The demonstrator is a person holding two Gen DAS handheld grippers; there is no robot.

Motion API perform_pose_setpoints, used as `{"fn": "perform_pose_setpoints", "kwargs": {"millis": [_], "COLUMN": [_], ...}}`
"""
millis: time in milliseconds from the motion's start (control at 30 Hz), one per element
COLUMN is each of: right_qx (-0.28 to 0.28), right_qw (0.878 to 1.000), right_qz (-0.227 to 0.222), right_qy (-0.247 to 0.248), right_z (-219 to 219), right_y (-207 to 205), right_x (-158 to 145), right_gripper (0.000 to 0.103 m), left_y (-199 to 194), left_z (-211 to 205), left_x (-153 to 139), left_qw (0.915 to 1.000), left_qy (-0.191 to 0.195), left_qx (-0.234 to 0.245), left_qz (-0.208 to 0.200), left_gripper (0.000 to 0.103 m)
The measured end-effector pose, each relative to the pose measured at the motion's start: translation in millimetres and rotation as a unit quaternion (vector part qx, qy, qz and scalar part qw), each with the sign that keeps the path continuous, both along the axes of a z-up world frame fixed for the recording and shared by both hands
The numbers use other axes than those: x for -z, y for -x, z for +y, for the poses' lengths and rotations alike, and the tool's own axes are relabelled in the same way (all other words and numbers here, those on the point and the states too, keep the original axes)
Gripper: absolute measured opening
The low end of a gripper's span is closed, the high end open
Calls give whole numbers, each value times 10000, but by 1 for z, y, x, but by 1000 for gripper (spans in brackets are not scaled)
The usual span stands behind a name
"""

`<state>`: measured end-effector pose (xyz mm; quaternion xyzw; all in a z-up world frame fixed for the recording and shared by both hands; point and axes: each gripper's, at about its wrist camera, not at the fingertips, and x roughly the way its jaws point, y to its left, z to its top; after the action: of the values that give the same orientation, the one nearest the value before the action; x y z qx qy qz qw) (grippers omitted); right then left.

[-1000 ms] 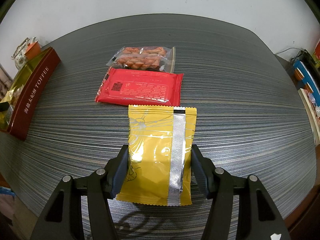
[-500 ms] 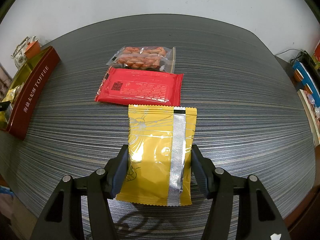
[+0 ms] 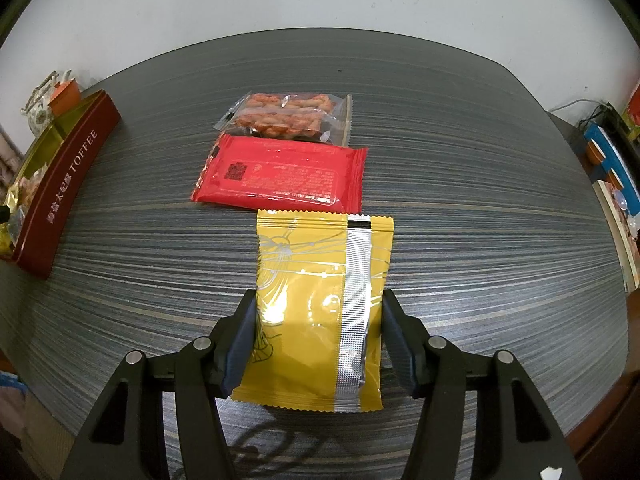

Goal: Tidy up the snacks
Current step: 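Carry the yellow pillow packet into the gold tin and open the left gripper, then carry the yellow silver-strip packet into the gold tin and open the right gripper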

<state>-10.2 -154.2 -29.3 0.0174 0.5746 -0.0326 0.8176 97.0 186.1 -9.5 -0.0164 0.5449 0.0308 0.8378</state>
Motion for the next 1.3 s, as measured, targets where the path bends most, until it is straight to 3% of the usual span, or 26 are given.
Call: {"fn": "perform_pose_setpoints", "kwargs": {"millis": [367, 633, 967, 1167, 1300], "right_qx": [-15, -235, -1143, -1655, -1928], "right_qw": [10000, 9993, 9914, 9832, 9779], "right_qz": [-65, -307, -615, -700, -746], "right_qy": [20, -8, -176, -317, -302], "right_z": [9, 26, 110, 164, 194], "right_y": [-1, -13, -50, -69, -78], "right_x": [-6, -28, -63, -73, -76], "right_gripper": [55, 55, 55, 55, 55], "left_y": [17, 31, 56, 62, 62], "left_z": [-2, 18, 56, 74, 81], "left_x": [-14, -17, -13, -8, -8], "left_qw": [9994, 9989, 9970, 9946, 9938], "left_qy": [-40, -89, -107, -322, -188], "left_qx": [158, -73, -521, -826, -949], "left_qz": [-316, -465, -563, -539, -550], "left_gripper": [71, 72, 72, 72, 72]}}
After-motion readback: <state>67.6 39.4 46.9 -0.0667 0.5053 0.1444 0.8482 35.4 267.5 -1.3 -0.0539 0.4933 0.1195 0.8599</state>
